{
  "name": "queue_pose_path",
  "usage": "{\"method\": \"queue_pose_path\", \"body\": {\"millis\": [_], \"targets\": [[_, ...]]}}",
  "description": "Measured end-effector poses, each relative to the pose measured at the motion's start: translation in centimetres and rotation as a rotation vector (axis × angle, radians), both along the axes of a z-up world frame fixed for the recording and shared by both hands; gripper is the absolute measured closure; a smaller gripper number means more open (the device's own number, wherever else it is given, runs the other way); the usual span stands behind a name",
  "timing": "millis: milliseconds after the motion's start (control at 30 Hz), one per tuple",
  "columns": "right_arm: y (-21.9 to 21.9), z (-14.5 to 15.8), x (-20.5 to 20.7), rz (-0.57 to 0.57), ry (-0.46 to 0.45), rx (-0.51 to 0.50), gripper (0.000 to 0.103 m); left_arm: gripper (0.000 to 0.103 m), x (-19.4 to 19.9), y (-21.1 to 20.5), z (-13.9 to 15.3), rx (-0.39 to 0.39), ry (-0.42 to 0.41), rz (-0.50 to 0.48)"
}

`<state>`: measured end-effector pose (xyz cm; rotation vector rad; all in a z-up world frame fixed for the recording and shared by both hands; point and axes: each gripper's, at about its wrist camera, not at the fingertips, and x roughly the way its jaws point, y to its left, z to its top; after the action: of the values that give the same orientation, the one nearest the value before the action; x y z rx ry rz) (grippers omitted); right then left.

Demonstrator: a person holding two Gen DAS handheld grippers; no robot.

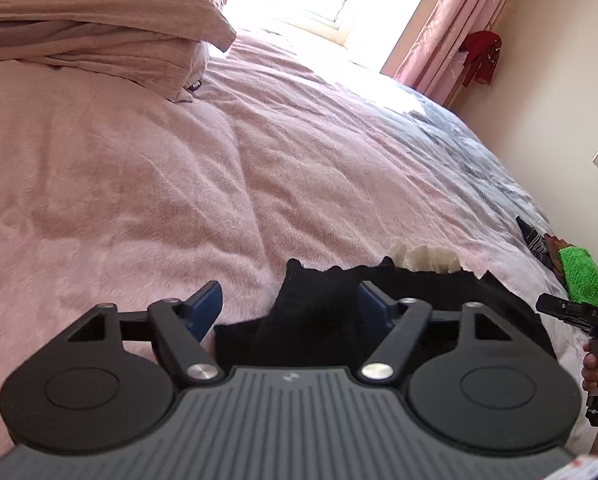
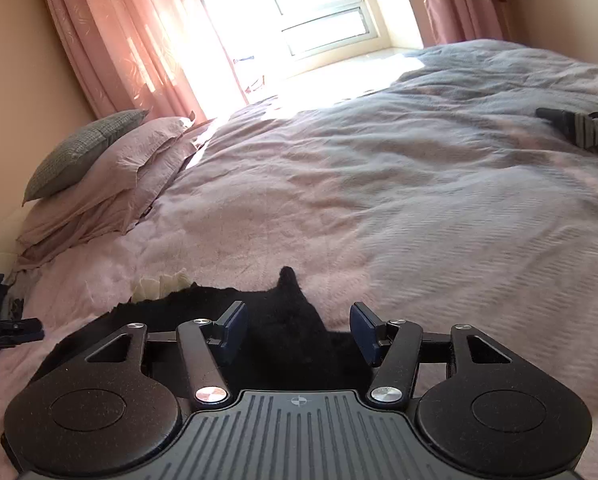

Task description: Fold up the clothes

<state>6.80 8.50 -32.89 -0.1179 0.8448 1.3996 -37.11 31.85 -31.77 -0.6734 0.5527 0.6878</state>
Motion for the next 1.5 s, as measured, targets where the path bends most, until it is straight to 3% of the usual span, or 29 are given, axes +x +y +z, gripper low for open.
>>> {"method": "queue_pose_path", "body": {"millis": [67,100,133,167,200,300,367,433,533,600,667,767,867,967,1067,1167,1233,1333,1400,1433,1500], "targets": [[2.1,-1.2,0.5,0.010,0.046,-0.047,0.049,0.035,1.5,1.6,-1.7,-0.058,0.043,0.002],[2.7,-1.8,0.8,0.026,0.075,-0.068,0.049,0.047,1.8,2.1,-2.5,-0.095,0.043,-0.002],[3.2,-2.3,0.9,0.041,0.096,-0.080,0.060,0.060,2.0,2.4,-3.2,-0.131,0.030,-0.016],[3.4,-2.5,1.0,0.055,0.109,-0.071,0.103,0.094,2.1,2.4,-3.7,-0.146,0.019,-0.026],[3.3,-2.5,1.0,0.054,0.109,-0.047,0.102,0.101,2.2,2.3,-3.8,-0.130,0.018,-0.024],[2.1,-1.7,1.1,-0.006,0.038,0.033,0.102,0.101,1.7,1.1,-2.7,0.062,-0.026,-0.017],[2.3,-2.2,1.0,-0.044,-0.004,0.017,0.102,0.099,1.8,0.8,-2.7,0.137,-0.033,0.002],[3.0,-3.5,0.3,-0.053,-0.059,-0.054,0.102,0.098,3.1,0.9,-4.0,0.136,0.062,-0.008],[3.6,-3.7,-0.8,-0.061,-0.146,-0.083,0.102,0.094,5.0,0.2,-5.3,0.171,0.191,-0.036],[3.9,-3.0,-1.5,-0.054,-0.202,-0.113,0.092,0.076,5.0,-0.2,-4.5,0.207,0.233,-0.009],[3.4,-1.7,-2.7,-0.080,-0.312,-0.130,0.062,0.073,4.7,-1.2,-3.1,0.273,0.253,0.020],[1.8,0.7,-5.2,-0.092,-0.449,-0.049,0.056,0.073,4.2,-2.9,-0.4,0.351,0.234,0.073],[0.9,2.2,-8.7,0.020,-0.491,0.031,0.051,0.069,4.6,-5.0,1.8,0.369,0.161,0.111],[1.5,1.4,-13.0,0.183,-0.572,0.033,0.050,0.066,7.2,-8.2,2.1,0.333,0.103,-0.037],[1.8,-1.5,-16.4,0.362,-0.671,0.012,0.049,0.065,10.5,-11.0,0.0,0.343,0.145,-0.179],[1.1,-4.7,-17.1,0.477,-0.833,0.036,0.049,0.064,11.5,-11.2,-2.7,0.358,0.227,-0.208],[0.9,-4.9,-14.6,0.435,-0.776,0.018,0.045,0.062,10.1,-9.4,-3.8,0.321,0.241,-0.156],[-0.1,-3.8,-7.8,0.307,-0.523,-0.014,0.032,0.069,6.5,-6.7,-3.9,0.213,0.169,-0.060],[-1.0,-3.5,-5.1,0.265,-0.403,-0.022,0.031,0.068,3.9,-5.9,-3.7,0.224,0.194,0.011],[-1.5,-3.2,-4.6,0.245,-0.376,-0.023,0.031,0.068,2.8,-5.6,-3.6,0.209,0.174,0.022],[-2.3,-2.2,-5.1,0.180,-0.410,-0.053,0.031,0.072,0.4,-5.7,-2.8,0.168,0.126,0.064]]}}
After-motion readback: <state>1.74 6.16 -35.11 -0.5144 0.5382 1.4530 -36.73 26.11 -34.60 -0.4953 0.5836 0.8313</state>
